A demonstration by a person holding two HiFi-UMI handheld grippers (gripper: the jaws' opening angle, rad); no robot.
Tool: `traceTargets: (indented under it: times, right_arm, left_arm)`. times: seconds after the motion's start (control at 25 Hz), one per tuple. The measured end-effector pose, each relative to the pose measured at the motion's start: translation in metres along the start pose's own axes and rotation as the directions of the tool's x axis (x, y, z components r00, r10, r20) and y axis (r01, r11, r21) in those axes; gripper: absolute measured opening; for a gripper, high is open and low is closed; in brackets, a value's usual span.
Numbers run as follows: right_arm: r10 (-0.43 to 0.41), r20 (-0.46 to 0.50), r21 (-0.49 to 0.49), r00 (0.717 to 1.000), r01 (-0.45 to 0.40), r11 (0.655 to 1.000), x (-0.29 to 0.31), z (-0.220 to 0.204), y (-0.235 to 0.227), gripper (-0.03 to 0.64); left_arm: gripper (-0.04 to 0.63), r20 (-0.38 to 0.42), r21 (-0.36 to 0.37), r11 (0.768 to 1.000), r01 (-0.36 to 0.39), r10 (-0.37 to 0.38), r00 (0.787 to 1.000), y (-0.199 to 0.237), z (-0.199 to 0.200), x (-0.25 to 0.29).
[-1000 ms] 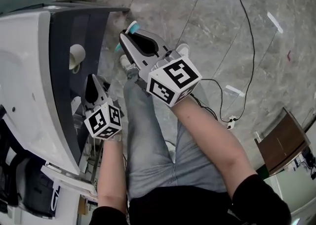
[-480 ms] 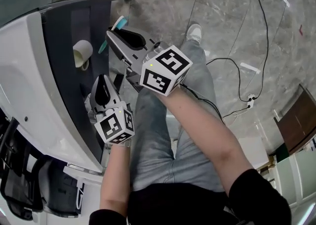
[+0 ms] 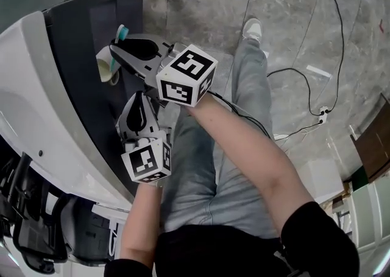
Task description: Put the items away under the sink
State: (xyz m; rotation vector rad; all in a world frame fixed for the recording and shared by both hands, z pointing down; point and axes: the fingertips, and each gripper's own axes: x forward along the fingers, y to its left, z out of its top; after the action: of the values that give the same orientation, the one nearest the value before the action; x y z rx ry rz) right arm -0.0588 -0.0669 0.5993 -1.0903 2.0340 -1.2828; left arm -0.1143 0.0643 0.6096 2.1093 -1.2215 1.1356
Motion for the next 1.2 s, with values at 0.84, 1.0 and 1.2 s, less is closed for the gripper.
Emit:
traceTargets:
  times: [0.84, 1.0, 1.2]
  right_arm:
    - [0.076, -0.246, -0.250, 0.966, -0.139, 0.958, 0.033, -0.078, 0.014, 0.044]
    - [0.059, -0.293, -0.273, 0.954, -0.143, 0.951, 0.035, -0.091, 0.010, 0.044]
    - [0.049, -0.391, -0.300, 0.919, -0.177, 0.937, 0.040, -0.110, 0.010, 0.046]
  left_arm:
    - [0.028, -0.059, -0.024, 0.999, 0.030, -0.031, 0.998, 0.003, -0.017, -0.005]
    - [0.028, -0.058, -0.032, 0.999, 0.014, -0.015, 0.998, 0.006, -0.019, -0.005]
    - [0.028, -0.063, -0.045, 0.999, 0.008, -0.011, 0.998, 0.006, -0.022, -0.008]
